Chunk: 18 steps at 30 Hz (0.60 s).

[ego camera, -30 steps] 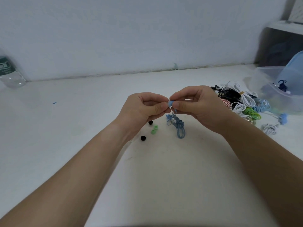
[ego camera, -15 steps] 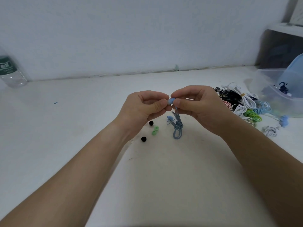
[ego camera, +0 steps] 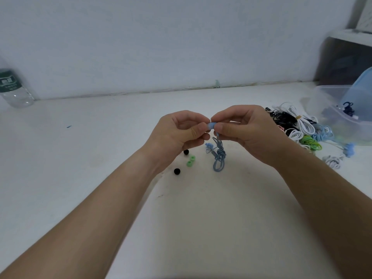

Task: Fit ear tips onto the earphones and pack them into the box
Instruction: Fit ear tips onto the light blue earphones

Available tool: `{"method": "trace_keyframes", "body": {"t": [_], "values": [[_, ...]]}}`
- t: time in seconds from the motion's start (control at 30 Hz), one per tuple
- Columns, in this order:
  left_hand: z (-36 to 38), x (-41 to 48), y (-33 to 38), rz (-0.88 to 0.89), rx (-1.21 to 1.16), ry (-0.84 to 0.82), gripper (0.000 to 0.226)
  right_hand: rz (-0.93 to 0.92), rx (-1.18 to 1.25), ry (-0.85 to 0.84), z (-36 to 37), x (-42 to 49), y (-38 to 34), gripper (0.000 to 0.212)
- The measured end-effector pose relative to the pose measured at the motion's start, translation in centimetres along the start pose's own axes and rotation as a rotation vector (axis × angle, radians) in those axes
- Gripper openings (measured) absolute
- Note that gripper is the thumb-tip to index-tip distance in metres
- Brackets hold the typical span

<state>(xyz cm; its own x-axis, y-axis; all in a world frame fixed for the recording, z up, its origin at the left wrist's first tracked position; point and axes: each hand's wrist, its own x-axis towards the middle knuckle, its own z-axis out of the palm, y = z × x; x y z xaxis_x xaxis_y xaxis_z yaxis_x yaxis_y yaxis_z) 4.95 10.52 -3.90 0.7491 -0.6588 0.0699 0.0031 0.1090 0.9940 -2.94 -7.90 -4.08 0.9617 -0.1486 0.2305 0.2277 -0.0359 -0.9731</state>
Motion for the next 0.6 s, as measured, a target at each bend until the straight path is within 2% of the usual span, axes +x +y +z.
{"method": "trace_keyframes", "body": {"t": [0.3, 0.4, 0.47, 0.53, 0.6], "values": [[0.3, -0.2, 0.6, 0.034, 0.136, 0.02, 0.017, -0.002, -0.156, 0.04, 0.1, -0.1, -0.4, 0.008], [0.1, -0.1, 0.7, 0.047, 0.1, 0.025, 0.018, 0.065, -0.22, 0.139, 0.1, 0.5, 0.2, 0.018], [0.0, -0.1, 0.7, 0.06, 0.092, 0.006, 0.017, 0.076, -0.474, 0.202, 0.0, 0.9, 1.3, 0.023], [0.1, -0.2, 0.6, 0.073, 0.088, -0.022, 0.017, 0.101, -0.769, 0.155, 0.1, 1.1, 2.2, 0.018], [0.3, -0.2, 0.5, 0.083, 0.064, -0.046, 0.017, 0.152, -0.88, 0.09, 0.4, 1.1, 2.4, 0.016]]}}
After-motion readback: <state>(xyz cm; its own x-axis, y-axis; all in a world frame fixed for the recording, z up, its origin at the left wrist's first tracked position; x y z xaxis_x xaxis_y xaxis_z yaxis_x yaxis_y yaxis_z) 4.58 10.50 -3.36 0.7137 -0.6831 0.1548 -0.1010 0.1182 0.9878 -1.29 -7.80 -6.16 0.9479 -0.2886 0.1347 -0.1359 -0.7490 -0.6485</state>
